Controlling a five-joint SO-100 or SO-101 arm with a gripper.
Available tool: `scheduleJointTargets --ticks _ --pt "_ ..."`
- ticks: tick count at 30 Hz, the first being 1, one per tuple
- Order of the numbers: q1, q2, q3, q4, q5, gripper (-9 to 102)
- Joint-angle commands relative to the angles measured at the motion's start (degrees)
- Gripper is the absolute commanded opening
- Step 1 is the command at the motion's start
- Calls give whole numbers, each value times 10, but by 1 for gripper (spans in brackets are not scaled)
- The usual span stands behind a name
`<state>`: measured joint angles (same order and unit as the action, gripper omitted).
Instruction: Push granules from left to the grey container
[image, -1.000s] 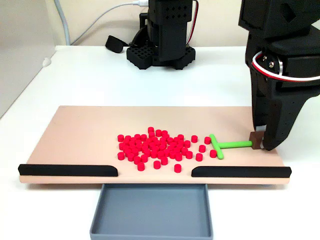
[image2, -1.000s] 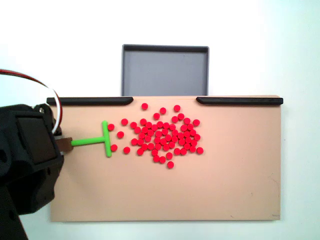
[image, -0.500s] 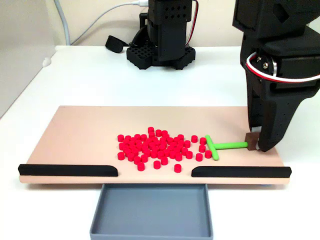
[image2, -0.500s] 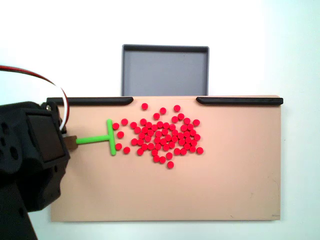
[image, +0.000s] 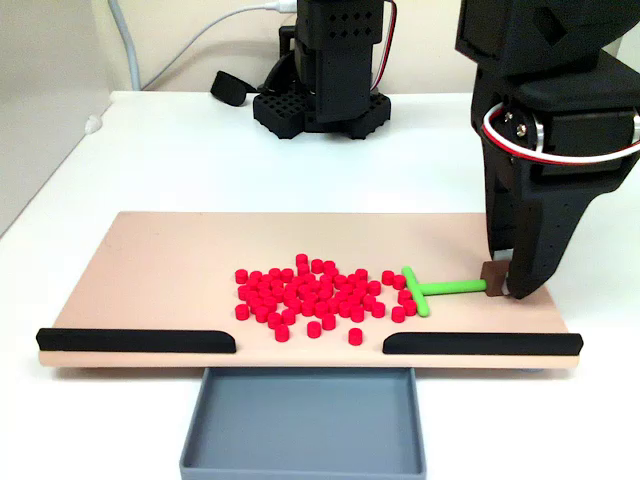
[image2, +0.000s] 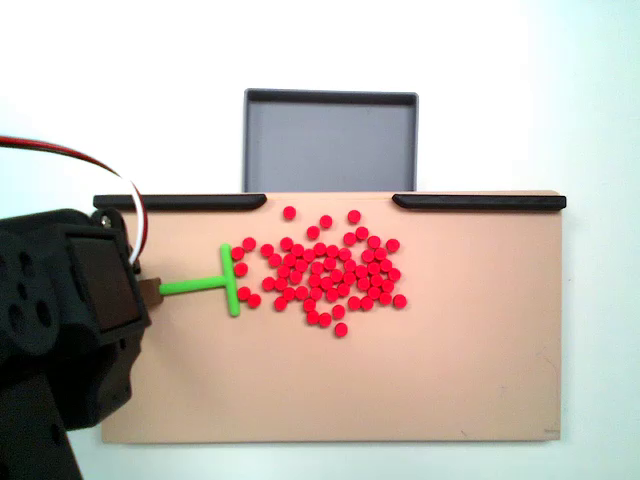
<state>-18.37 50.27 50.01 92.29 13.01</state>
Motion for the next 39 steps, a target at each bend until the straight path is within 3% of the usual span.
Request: scheduleJointTargets --ticks 1,39 --pt "6 19 0 4 0 0" --pt "31 19 0 4 -44 0"
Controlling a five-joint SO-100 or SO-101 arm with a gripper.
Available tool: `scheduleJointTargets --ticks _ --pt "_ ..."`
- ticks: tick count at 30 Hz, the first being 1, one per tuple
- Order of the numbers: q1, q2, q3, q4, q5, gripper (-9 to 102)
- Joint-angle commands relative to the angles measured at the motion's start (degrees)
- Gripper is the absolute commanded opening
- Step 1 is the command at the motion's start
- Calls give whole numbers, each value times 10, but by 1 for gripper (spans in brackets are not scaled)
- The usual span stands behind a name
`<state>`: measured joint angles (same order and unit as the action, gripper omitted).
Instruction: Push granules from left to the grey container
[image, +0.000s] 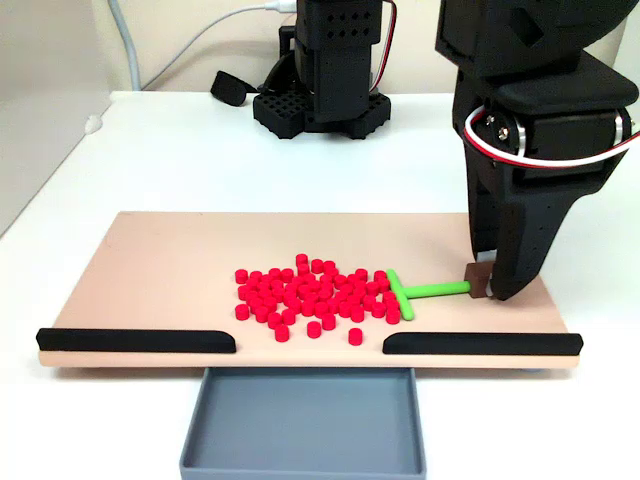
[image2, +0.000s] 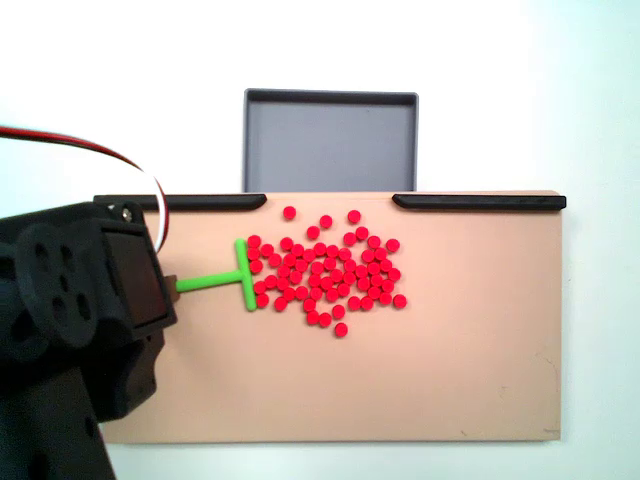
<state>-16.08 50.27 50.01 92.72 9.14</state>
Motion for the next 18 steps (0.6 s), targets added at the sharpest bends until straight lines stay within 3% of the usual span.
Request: scheduleJointTargets --ticks 1,18 --pt "9 19 0 -1 -6 0" --pt "18 18 0 -1 -35 0"
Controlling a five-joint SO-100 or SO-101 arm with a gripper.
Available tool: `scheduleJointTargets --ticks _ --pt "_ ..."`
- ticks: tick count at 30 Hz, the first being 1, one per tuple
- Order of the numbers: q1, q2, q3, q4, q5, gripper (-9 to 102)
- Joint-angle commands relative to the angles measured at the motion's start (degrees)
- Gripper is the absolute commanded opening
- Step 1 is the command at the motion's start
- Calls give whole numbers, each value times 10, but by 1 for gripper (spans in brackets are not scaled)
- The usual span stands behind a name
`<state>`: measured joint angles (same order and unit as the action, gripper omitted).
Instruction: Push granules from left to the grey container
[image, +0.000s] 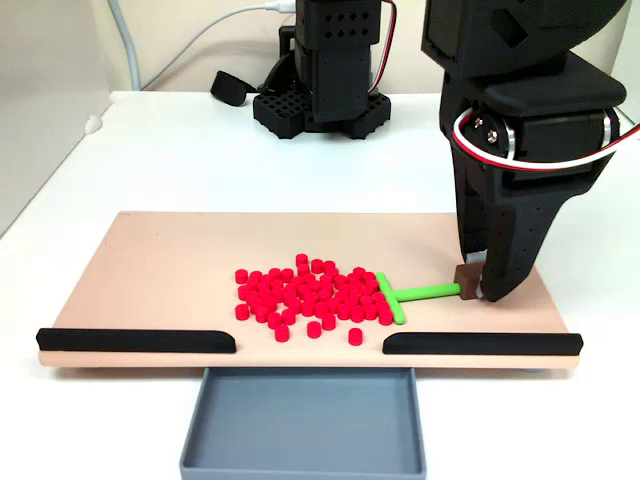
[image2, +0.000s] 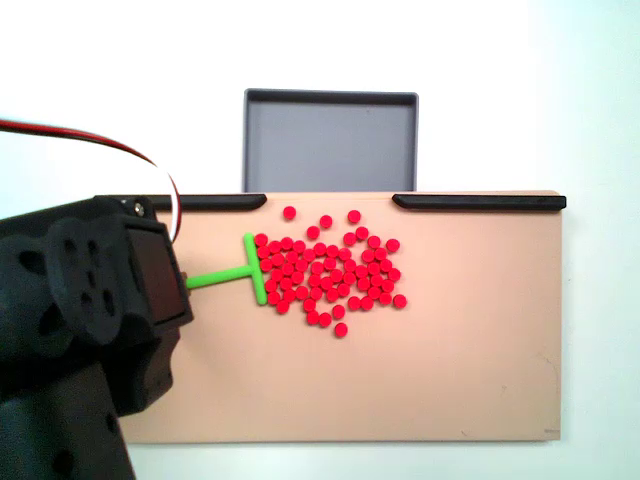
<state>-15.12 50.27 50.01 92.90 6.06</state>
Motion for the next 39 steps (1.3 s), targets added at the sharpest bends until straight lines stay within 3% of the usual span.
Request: scheduleJointTargets --ticks 1,39 --pt "9 18 1 -3 -7 0" --pt "24 42 30 -3 -75 0"
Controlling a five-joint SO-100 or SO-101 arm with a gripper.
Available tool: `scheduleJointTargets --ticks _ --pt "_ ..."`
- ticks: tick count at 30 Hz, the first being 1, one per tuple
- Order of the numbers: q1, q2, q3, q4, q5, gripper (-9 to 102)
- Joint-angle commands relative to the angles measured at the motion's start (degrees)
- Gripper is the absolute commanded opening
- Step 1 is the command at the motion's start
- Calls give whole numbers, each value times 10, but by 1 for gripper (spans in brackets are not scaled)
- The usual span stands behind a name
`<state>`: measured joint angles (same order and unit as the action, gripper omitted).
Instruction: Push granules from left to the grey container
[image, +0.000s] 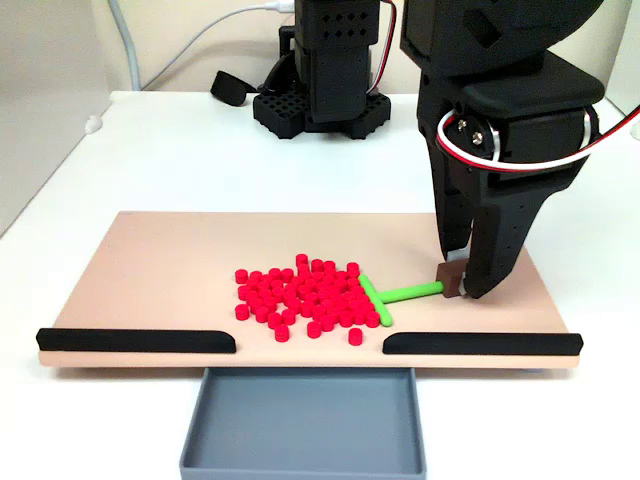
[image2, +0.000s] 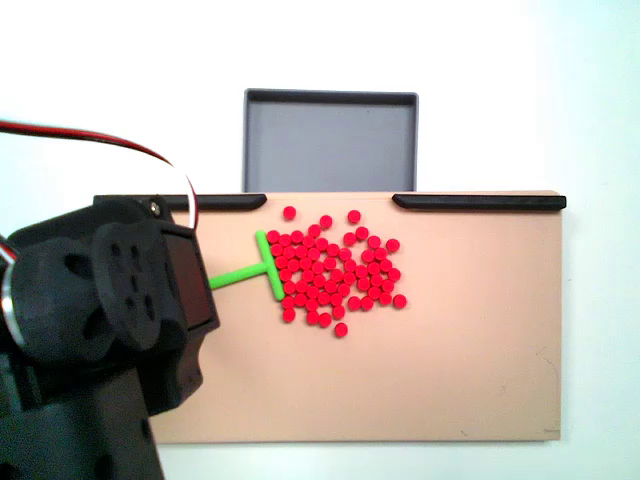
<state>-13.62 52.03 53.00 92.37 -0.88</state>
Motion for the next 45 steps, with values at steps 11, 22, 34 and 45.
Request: scheduleJointTargets --ticks 11,22,34,45 --pt "14 25 0 3 -24 0" --pt "18 25 0 3 -46 0" --pt "19 26 0 3 -56 0" --pt "2 48 0 5 -48 0"
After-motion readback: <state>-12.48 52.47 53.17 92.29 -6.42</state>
